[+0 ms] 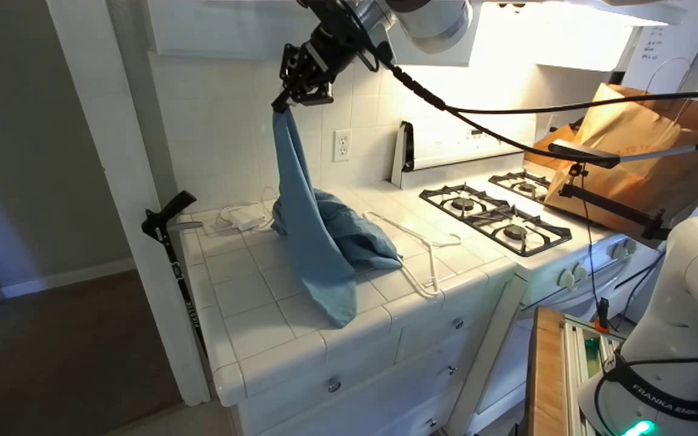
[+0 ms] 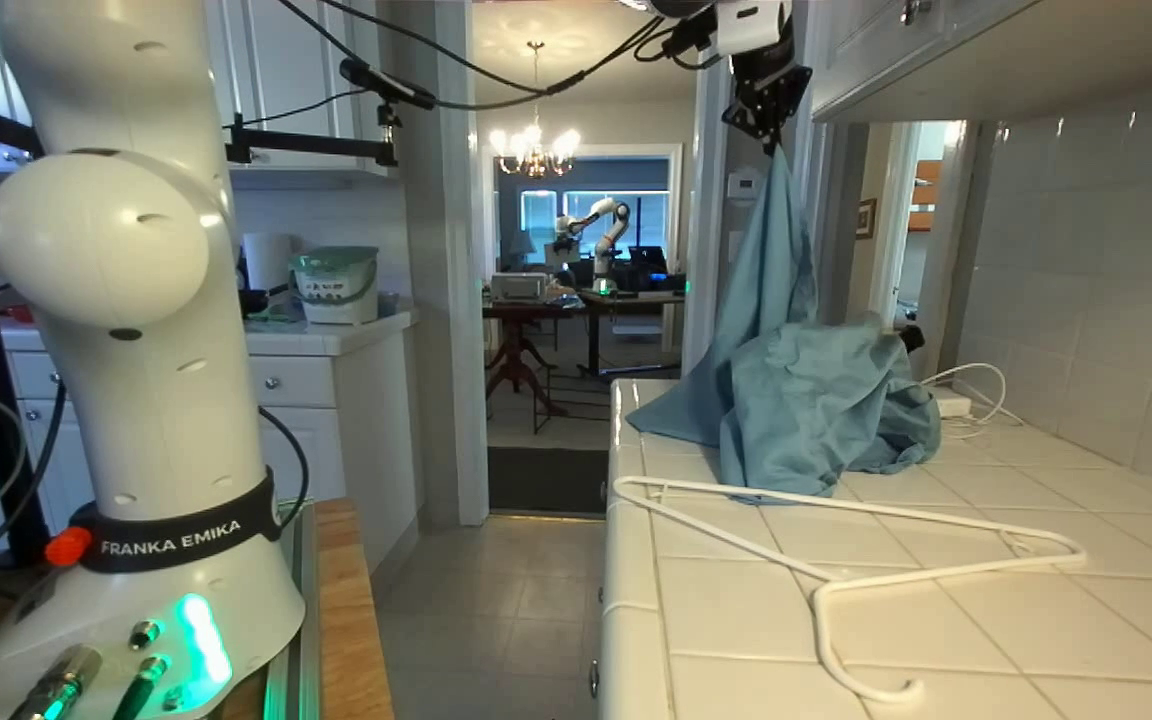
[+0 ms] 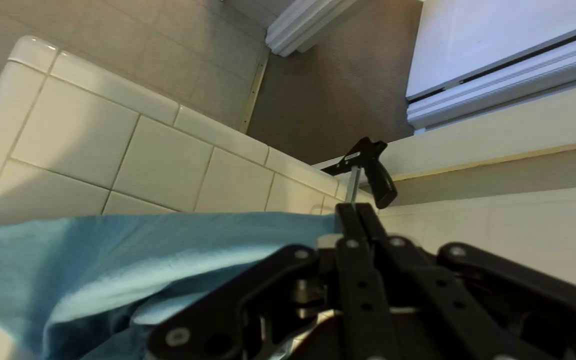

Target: Unfold the blue cloth

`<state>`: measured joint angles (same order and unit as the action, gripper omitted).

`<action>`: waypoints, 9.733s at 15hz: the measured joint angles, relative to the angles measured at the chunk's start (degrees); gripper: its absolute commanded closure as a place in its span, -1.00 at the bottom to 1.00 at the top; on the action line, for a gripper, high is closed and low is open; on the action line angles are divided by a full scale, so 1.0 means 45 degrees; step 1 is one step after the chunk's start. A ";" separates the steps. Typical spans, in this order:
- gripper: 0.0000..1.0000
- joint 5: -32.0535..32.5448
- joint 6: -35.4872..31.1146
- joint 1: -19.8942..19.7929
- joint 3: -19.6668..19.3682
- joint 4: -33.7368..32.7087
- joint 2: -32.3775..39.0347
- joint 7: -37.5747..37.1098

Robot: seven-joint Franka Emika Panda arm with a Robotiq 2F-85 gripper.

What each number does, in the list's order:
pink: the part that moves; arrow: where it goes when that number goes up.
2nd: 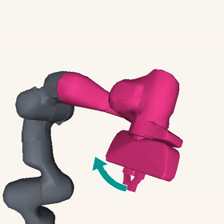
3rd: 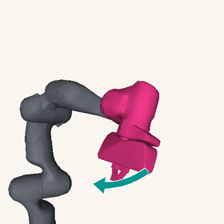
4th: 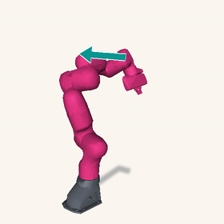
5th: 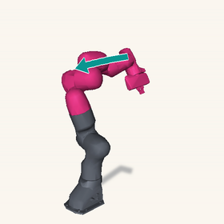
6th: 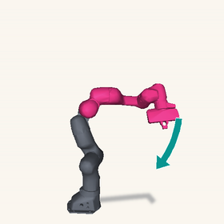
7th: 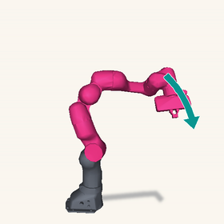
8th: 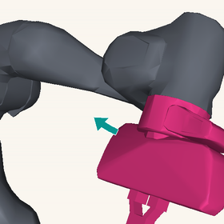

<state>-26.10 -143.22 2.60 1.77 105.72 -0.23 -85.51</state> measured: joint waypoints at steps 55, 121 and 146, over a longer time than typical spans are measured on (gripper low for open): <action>-1.00 -0.1729 -0.1894 -0.1113 0.0025 0.4309 0.1450 0.4801; 0.99 -0.1804 -0.4587 -0.3105 -0.2204 0.7171 -0.3438 0.4124; 0.99 0.3885 -0.4692 -0.9032 0.7307 0.8696 -0.8478 -0.2073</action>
<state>-8.61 -164.33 -38.05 34.65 144.85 -38.37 -94.84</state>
